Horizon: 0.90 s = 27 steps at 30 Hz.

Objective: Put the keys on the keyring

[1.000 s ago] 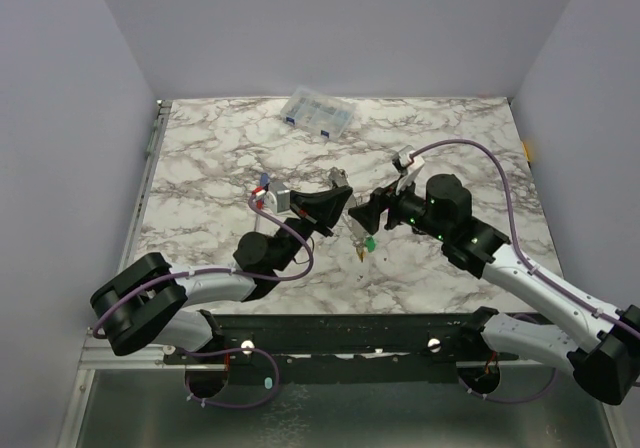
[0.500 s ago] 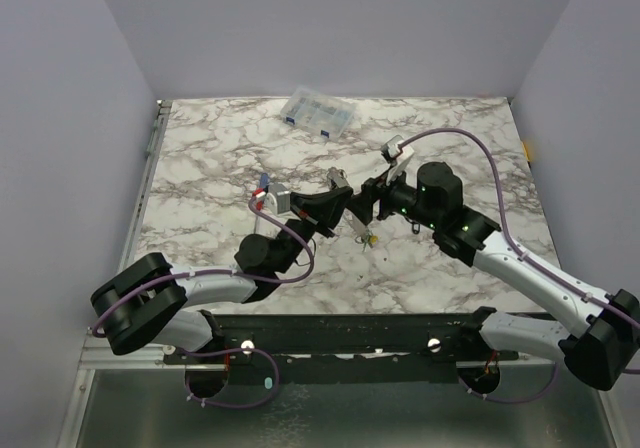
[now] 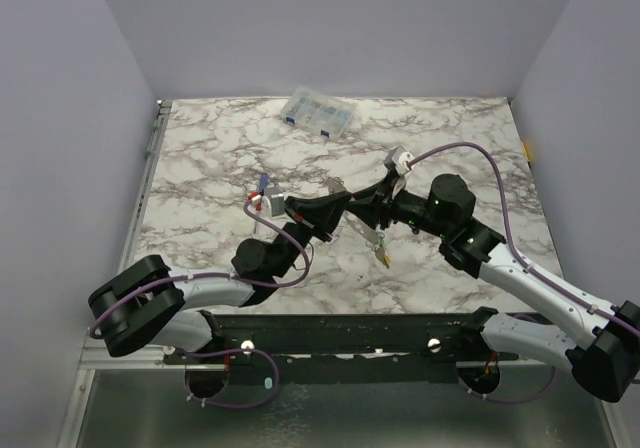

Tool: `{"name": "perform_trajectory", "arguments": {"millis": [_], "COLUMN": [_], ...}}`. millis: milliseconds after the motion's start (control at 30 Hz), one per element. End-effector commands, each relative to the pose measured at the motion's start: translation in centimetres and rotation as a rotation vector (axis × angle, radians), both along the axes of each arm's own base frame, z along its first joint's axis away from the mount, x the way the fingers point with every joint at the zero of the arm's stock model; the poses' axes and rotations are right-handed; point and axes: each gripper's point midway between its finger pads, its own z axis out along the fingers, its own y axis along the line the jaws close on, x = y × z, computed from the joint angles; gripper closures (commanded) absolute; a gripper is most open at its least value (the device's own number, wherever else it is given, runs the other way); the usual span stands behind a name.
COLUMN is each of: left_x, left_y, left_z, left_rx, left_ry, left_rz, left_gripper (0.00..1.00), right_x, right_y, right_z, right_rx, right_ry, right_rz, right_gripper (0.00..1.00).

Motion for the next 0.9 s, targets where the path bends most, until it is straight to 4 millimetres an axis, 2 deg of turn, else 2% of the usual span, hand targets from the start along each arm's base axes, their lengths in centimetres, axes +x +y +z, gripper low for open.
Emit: {"name": "perform_trajectory", "arguments": {"millis": [0,200,300,367,600,733,767,800,833,867], "left_x": [-1.9,-2.4,-2.7,-3.0,-3.9,-4.3,-4.3,-4.2,-4.2,-4.2], "left_y": [1.3,1.5,1.1,0.7,0.9,0.2,0.2,0.3,0.4,0.4], "left_z": [2.9,2.9,2.9,2.7,2.5,2.0,1.9,1.8,1.7,1.7], "left_rx": [-0.148,-0.16,-0.162,-0.159,-0.106,-0.045,-0.04,-0.038,-0.038,-0.038], "left_ry": [-0.039,-0.036,-0.029,-0.029,-0.077,-0.092,-0.089,-0.084,-0.079,-0.077], "left_rz": [-0.063,-0.085,-0.114,-0.139,-0.15,-0.17,-0.17,-0.168,-0.165,-0.162], "left_gripper": [1.0,1.0,1.0,1.0,1.0,1.0,1.0,1.0,1.0,1.0], "right_x": [-1.0,-1.3,-1.4,-1.5,-2.5,-2.8,-2.9,-2.8,-2.8,-2.8], "right_y": [0.6,0.8,0.9,1.0,1.0,0.8,0.8,0.8,0.8,0.8], "right_z": [2.9,2.2,2.0,2.0,1.3,0.7,0.6,0.6,0.8,0.9], "right_rx": [0.076,0.067,0.064,0.064,0.064,0.067,0.066,0.064,0.064,0.063], "right_ry": [-0.125,-0.114,-0.114,-0.114,-0.117,-0.099,-0.091,-0.086,-0.083,-0.079], "right_rz": [0.081,0.1,0.112,0.119,0.163,0.164,0.162,0.159,0.158,0.154], "right_gripper": [0.68,0.75,0.87,0.99,0.99,0.99,0.98,0.86,0.63,0.48]}}
